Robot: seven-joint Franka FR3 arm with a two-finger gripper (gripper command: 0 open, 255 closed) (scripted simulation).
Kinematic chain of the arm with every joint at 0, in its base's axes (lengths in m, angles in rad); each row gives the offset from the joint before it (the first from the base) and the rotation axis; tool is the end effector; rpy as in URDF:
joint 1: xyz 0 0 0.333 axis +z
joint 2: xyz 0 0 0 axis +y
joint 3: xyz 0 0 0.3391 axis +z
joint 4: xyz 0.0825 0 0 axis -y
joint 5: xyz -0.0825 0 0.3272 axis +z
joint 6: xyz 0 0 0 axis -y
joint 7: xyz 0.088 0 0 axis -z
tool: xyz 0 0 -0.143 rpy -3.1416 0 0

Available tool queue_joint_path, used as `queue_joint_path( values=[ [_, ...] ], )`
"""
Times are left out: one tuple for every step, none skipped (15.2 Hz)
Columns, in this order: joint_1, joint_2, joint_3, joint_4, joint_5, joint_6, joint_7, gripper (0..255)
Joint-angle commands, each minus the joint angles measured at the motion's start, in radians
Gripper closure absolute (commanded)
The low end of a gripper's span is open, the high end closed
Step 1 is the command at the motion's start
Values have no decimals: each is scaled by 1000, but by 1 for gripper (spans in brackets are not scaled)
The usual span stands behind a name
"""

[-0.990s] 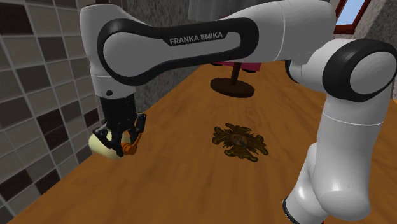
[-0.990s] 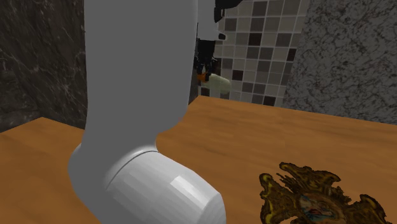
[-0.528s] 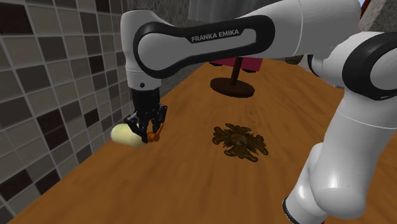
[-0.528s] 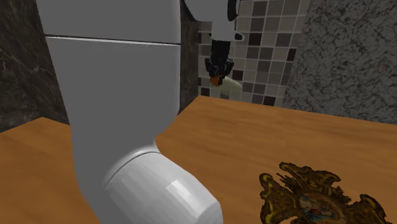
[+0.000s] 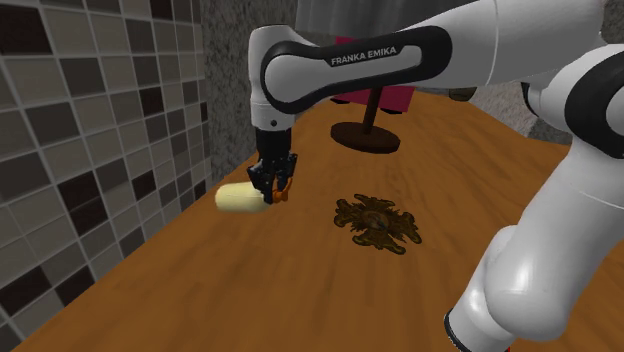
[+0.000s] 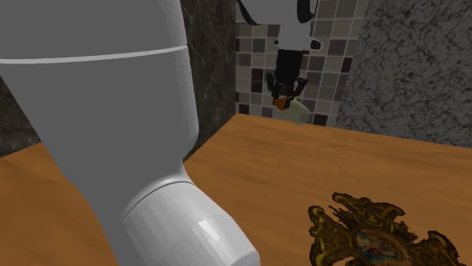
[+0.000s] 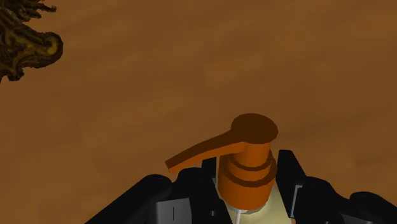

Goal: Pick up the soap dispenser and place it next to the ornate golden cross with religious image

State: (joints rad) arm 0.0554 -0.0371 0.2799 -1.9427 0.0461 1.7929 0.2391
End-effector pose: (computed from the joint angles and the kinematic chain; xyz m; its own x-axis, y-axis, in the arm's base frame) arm 0.4487 0.1639 0.4927 0.9895 0.0823 -0.1186 0.0823 -0.9966 -0.0053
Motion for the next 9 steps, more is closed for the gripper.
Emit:
queue_joint_path(
  values=[
    [-21, -24, -23, -24, 1, -1, -46, 255],
    [-32, -35, -36, -36, -1, 0, -70, 255],
    [-44, -45, -49, -47, -2, 0, -95, 255],
    [-55, -53, -62, -56, -4, 1, -119, 255],
    [-66, -61, -76, -65, -7, 1, -143, 255],
    [-77, -67, -89, -72, -10, 2, -167, 255],
    [-88, -73, -103, -79, -13, 2, -191, 255],
    [-100, -78, -117, -84, -17, 2, -214, 255],
    [-111, -81, -130, -88, -21, 2, -238, 255]
  ],
)
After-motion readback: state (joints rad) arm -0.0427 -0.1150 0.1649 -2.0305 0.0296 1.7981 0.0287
